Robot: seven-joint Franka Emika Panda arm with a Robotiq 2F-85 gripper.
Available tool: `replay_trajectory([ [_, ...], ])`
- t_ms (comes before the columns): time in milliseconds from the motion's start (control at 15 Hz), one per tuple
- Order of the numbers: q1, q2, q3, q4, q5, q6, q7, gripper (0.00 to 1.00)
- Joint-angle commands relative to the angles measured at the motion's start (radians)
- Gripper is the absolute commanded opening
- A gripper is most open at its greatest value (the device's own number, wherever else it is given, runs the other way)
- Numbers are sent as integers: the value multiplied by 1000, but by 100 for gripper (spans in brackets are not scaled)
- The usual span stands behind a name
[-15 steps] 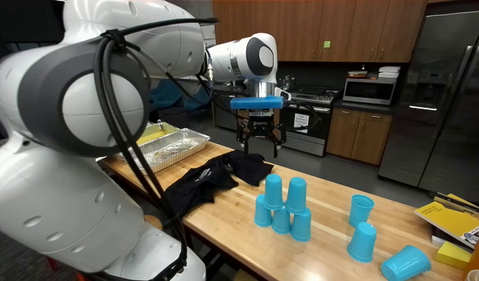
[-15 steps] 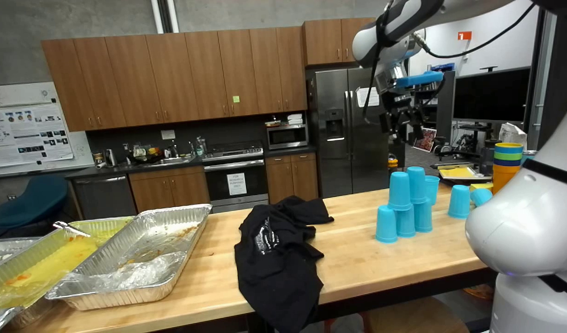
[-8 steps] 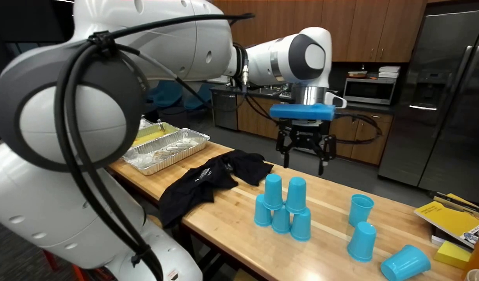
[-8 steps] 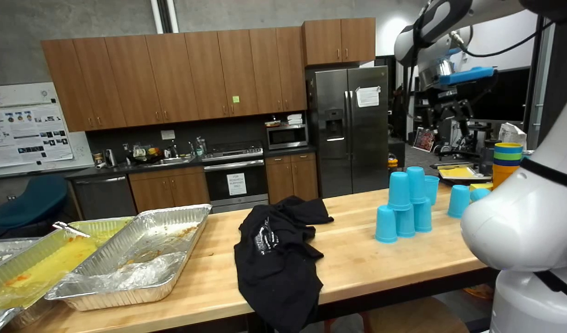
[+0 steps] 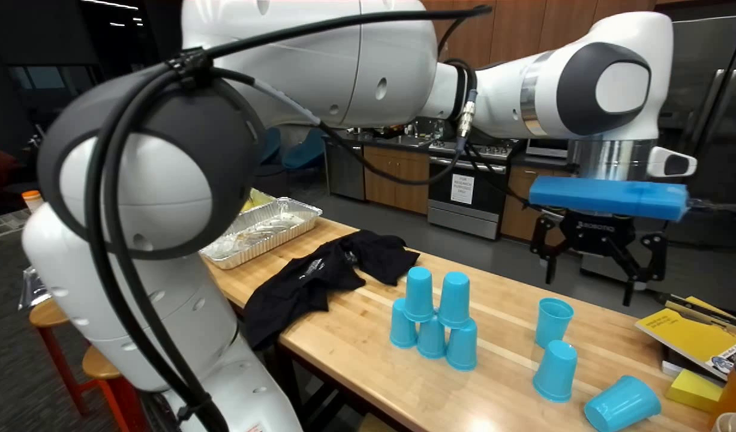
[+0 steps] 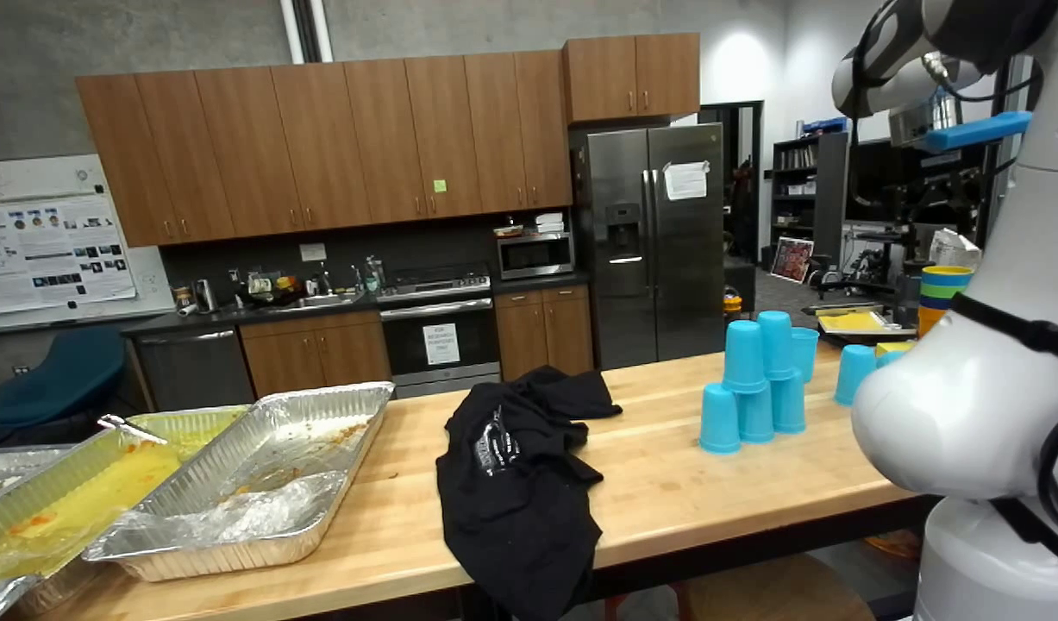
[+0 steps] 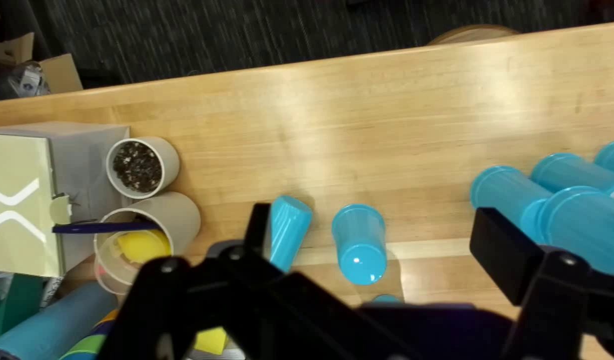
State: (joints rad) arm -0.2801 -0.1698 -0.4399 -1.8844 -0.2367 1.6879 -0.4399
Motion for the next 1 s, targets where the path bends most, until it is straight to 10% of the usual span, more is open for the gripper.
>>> replay_trajectory([
  [0, -35, 114, -24, 95, 39, 23, -106, 100],
  [933, -62, 276, 79, 147, -2, 24, -406, 100],
])
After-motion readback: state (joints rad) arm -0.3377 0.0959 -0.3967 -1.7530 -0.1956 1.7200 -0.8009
